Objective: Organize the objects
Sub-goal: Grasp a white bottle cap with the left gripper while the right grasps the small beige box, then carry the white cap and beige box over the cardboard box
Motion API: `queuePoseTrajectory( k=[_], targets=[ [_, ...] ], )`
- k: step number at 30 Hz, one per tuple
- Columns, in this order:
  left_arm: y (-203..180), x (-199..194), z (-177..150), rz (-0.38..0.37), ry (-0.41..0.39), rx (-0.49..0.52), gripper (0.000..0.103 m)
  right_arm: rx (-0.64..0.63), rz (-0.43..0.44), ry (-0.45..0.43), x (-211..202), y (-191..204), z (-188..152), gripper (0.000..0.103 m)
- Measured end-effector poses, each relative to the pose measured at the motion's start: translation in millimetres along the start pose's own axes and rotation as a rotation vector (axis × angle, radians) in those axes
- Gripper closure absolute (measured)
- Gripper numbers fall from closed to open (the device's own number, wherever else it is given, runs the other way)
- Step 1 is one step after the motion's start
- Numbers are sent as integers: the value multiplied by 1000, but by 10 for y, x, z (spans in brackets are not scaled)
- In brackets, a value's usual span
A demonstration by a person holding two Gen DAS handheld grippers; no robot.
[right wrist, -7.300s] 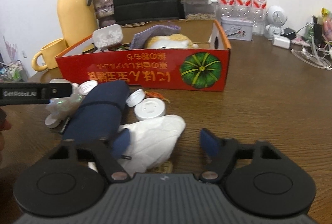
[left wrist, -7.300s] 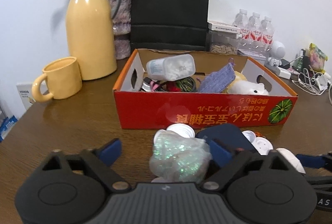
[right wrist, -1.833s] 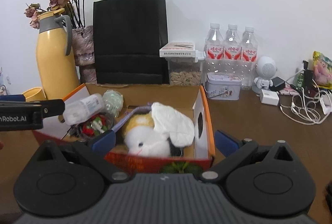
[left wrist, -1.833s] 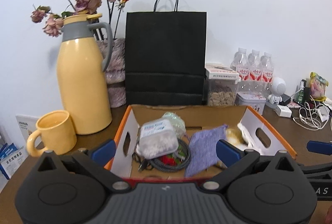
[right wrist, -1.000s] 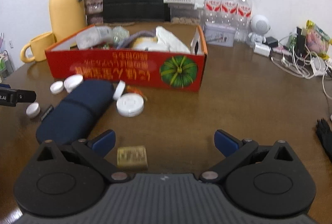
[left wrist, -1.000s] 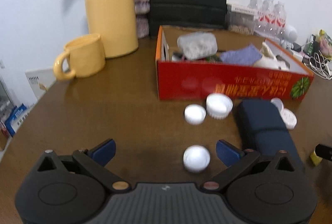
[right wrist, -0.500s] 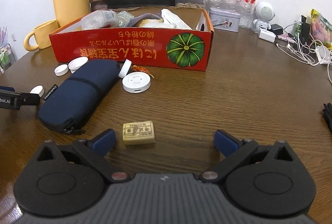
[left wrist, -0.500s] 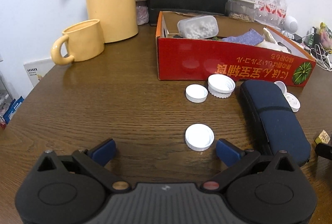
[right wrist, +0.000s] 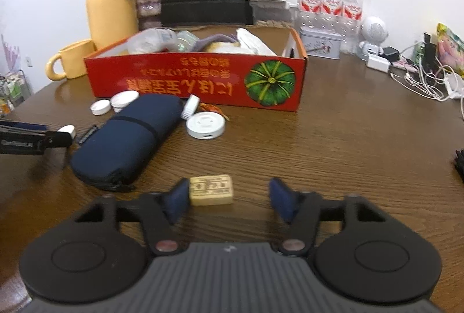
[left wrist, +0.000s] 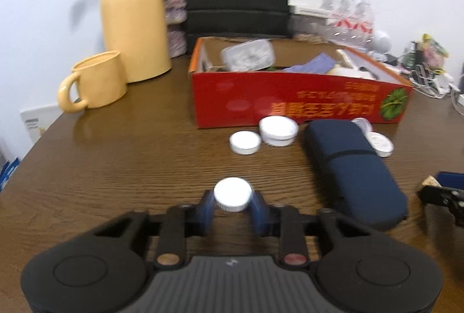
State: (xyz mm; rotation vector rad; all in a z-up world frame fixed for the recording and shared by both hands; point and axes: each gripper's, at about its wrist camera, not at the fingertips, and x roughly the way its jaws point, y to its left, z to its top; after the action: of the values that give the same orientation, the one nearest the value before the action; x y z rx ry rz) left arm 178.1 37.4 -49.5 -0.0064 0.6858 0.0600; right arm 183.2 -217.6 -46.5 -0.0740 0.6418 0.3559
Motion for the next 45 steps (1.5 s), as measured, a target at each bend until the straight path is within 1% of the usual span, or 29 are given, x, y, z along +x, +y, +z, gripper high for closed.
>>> queuePoseTrajectory(
  k=[1,5,11,17,24,31,39,45],
  targets=[
    [-23,-7,-8,-1,-5,9,78,1,8,-3,-9,8,-3,72],
    [-65,-18,-23,-8,-15,27,78,10,34,-8,-34,31,-13,72],
    [-74,-70,-14,-1,-39,23,78,16,40,-25,-63,64,-19,72],
    [-139,-192,88,-9,-87,35,78,25,51,-64,-107,79,71,72],
    [-286,-301,284,-41,-145,58,78,10,54,-126,-145,129,305,72],
    [-427,-292,549,-67,-191,61,78,-4,62,-204,-156,162,631,72],
    [-540,-137,887,-68,-231,43,78,1,53,-261,0,119,978,72],
    [-582,51,1081,-68,-242,24,78,-5,52,-279,207,93,1185,72]
  ],
)
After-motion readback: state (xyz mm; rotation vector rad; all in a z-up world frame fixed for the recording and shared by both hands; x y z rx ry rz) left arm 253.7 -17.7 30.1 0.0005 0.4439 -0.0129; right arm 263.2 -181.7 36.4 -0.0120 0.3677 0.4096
